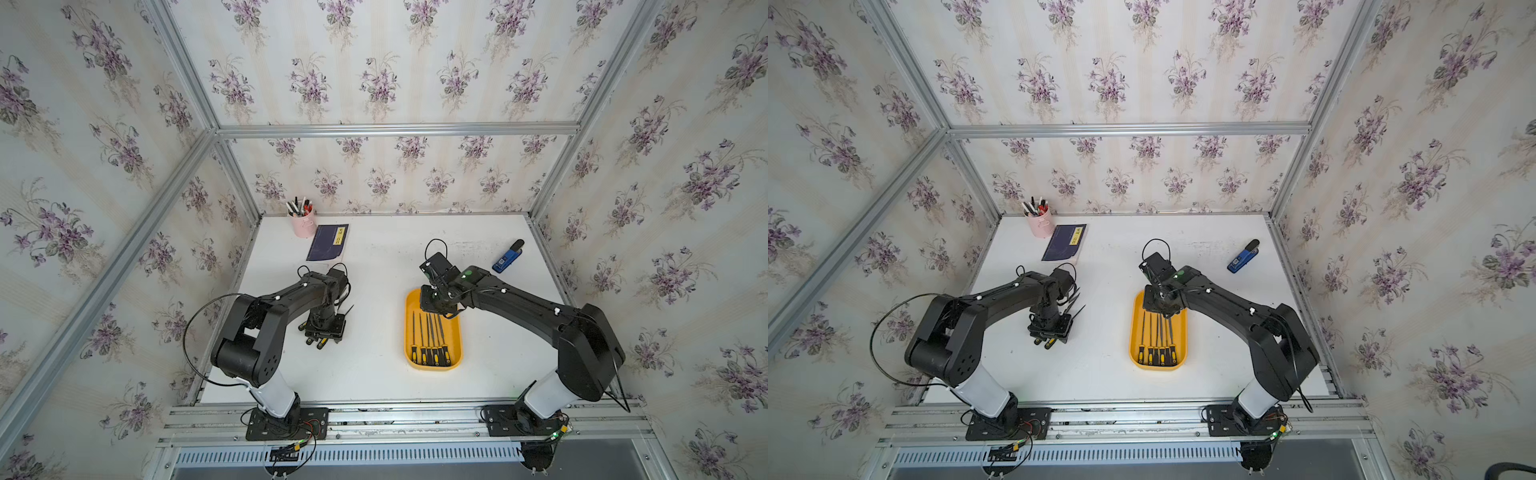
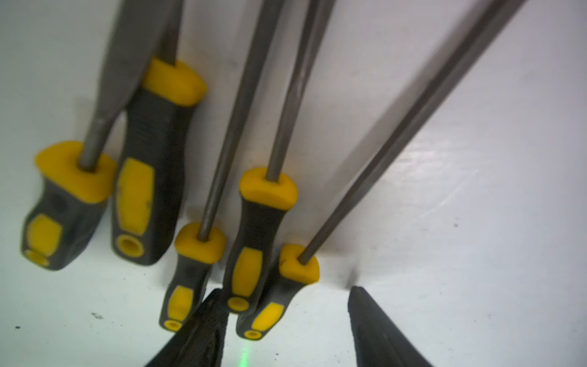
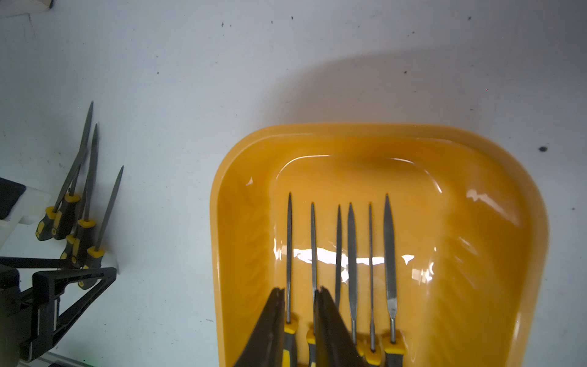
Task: Put the file tool into the storage box
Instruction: Pick up the file tool from the center of the board.
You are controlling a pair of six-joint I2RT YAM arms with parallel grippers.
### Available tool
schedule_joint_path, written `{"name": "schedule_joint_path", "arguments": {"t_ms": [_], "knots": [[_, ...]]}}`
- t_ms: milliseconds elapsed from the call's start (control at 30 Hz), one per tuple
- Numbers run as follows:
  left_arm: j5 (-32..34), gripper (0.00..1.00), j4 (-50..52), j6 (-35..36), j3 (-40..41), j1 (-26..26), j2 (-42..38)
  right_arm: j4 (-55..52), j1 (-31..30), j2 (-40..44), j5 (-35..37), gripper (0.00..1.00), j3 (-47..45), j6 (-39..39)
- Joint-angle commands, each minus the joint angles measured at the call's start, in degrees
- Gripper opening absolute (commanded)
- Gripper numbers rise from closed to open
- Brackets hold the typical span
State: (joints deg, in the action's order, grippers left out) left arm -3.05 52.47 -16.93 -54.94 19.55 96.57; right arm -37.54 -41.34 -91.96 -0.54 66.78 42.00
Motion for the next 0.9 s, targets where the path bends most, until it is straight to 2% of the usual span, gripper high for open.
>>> {"name": "schedule_joint_path", "arguments": {"t_ms": [0,67,300,400,867], "knots": [[-0.49,0.56,-0.46,0.19,0.14,0.99,0.70,0.35,0.02,-0.04,0.47,0.22,-0.25,-0.25],[-0.99,0.49,-0.78,0.10,0.36,1.36,1.30,0.39,0.03,-0.02,0.54,0.22,-0.42,-0.17],[-1.52,0.40,-0.70,0.28,0.09,2.49,1.66,0.40,-0.02,-0.13,0.71,0.21,-0.77,-0.16],[-1.87,0.33,-0.41,0.39,0.09,2.92,1.22,0.31,0.02,-0.14,0.70,0.21,-0.86,-0.15],[-3.64,0.18,1.58,0.41,-0.50,4.35,-2.04,0.67,0.03,-1.34,0.40,0.21,-0.54,-0.24]]}}
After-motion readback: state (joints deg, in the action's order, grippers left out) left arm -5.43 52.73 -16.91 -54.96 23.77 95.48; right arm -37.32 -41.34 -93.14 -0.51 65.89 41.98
